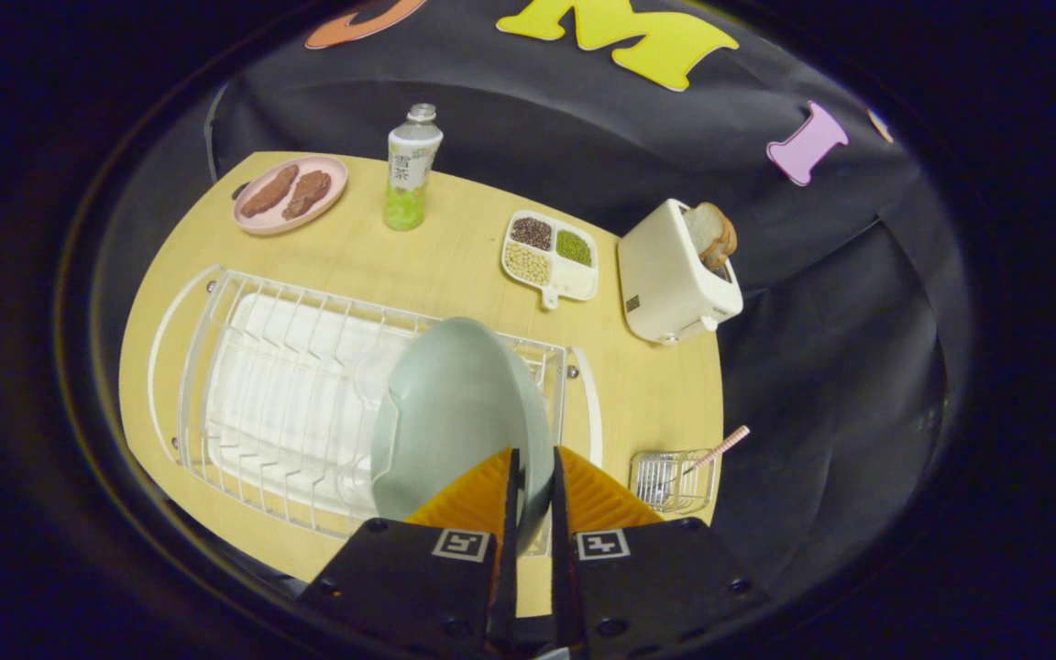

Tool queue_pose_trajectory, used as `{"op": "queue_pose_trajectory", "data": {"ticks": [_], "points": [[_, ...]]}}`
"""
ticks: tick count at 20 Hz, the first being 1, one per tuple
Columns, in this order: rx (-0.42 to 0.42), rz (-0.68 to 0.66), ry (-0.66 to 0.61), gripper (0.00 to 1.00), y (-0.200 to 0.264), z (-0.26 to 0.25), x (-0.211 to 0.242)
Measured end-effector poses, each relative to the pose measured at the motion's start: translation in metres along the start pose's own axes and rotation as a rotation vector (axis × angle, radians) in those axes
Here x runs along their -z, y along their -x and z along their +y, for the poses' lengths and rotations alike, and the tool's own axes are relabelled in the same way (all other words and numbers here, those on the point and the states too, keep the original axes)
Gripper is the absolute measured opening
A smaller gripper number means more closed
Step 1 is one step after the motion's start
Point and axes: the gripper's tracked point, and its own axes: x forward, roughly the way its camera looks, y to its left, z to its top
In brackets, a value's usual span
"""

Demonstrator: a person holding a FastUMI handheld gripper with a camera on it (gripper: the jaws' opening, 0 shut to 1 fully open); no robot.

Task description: Take the plate from the dish rack, then take the spoon from the basket and place it into the plate.

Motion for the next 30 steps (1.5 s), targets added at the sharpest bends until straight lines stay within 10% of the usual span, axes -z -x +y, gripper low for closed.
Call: {"op": "queue_pose_trajectory", "data": {"ticks": [8, 19, 26, 30], "points": [[0.334, -0.113, 0.087, 0.16, 0.049, 0.037, -0.005], [0.514, -0.208, 0.043, 0.15, 0.076, 0.027, -0.004], [0.353, -0.352, -0.075, 0.15, 0.099, -0.003, 0.012], [0.123, -0.38, -0.191, 0.15, 0.096, -0.018, 0.049]]}}
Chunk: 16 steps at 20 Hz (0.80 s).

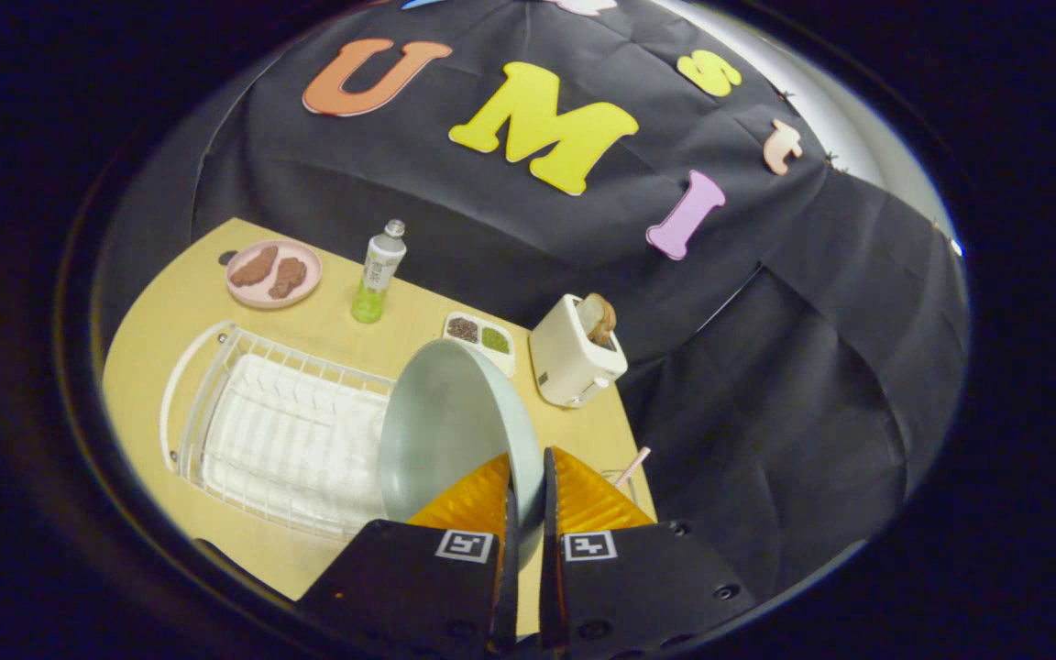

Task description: Take the plate from the dish rack, then take the spoon from the basket and place it into the plate.

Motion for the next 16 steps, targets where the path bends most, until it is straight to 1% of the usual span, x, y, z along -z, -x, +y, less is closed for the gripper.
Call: {"op": "queue_pose_trajectory", "data": {"ticks": [5, 8, 10, 13, 14, 16], "points": [[-0.291, -0.003, -0.204, 0.15, 0.007, -0.028, 0.063], [-0.509, -0.028, -0.297, 0.14, 0.018, -0.023, 0.099], [-0.612, -0.023, -0.345, 0.14, 0.019, -0.019, 0.131], [-0.714, 0.011, -0.372, 0.15, 0.011, -0.008, 0.178], [-0.733, 0.025, -0.403, 0.15, 0.004, -0.003, 0.191], [-0.742, 0.073, -0.435, 0.14, -0.013, 0.01, 0.218]]}}
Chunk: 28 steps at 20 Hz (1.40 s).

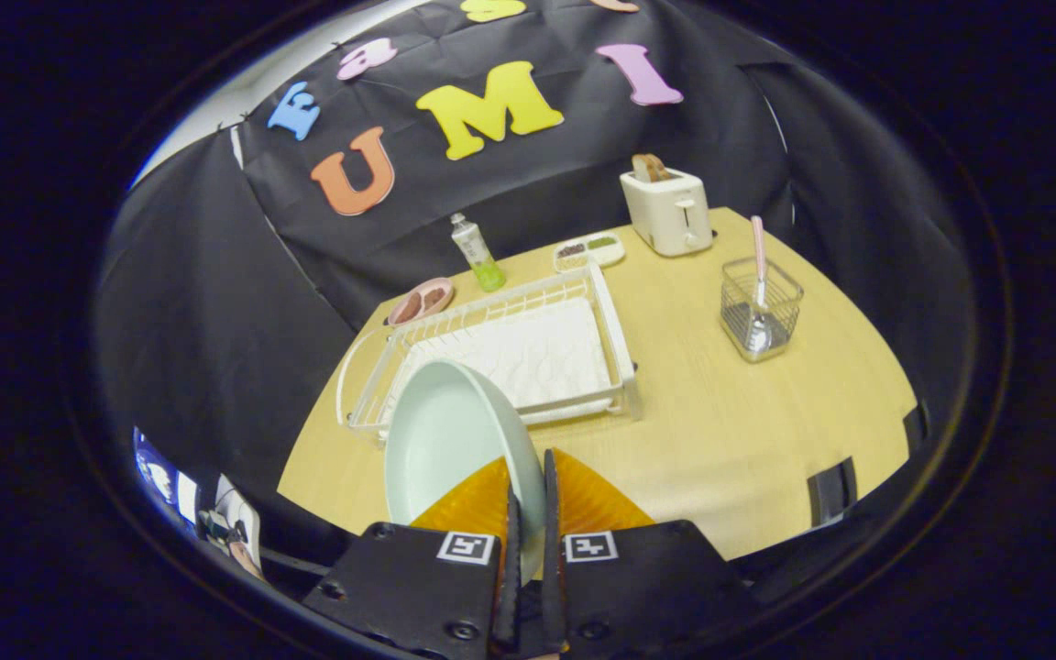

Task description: Take the plate from the dish rack, then take the spoon from the basket and place it into the plate.

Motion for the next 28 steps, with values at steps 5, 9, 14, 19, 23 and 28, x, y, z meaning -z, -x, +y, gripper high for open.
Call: {"op": "queue_pose_trajectory", "data": {"ticks": [5, 9, 14, 19, 23, 28], "points": [[0.069, 0.066, -0.024, 0.15, -0.036, -0.031, 0.033], [0.11, 0.072, 0.033, 0.16, -0.052, -0.044, 0.051], [0.084, 0.108, 0.028, 0.21, -0.067, -0.06, 0.065], [0.155, 0.044, 0.095, 0.22, -0.073, -0.079, 0.058], [0.15, -0.17, 0.19, 0.4, -0.055, -0.072, 0.024], [0.159, -0.332, 0.253, 0.92, -0.037, -0.081, -0.002]]}}
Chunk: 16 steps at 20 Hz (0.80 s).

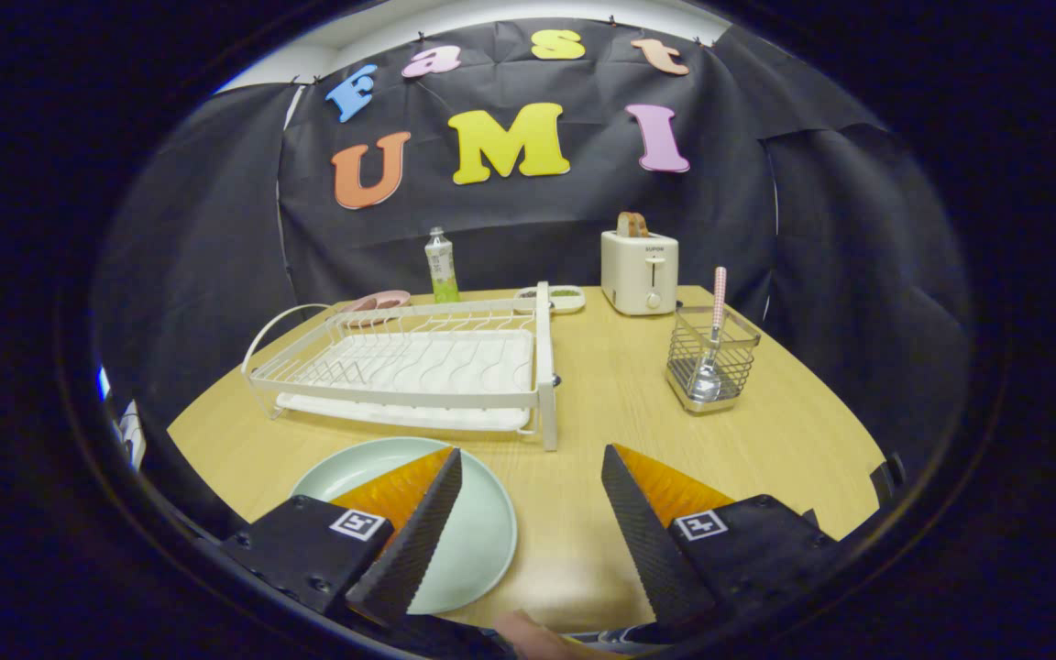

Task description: Take the plate from the dish rack, then take the spoon from the basket and place it into the plate.

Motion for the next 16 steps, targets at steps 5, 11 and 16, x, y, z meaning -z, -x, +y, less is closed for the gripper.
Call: {"op": "queue_pose_trajectory", "data": {"ticks": [5, 11, 16], "points": [[0.004, -0.073, -0.036, 1.0, -0.005, -0.036, -0.019], [0.085, -0.128, -0.007, 1.0, -0.03, -0.11, -0.051], [0.097, -0.135, -0.025, 1.0, -0.069, -0.153, -0.085]]}}
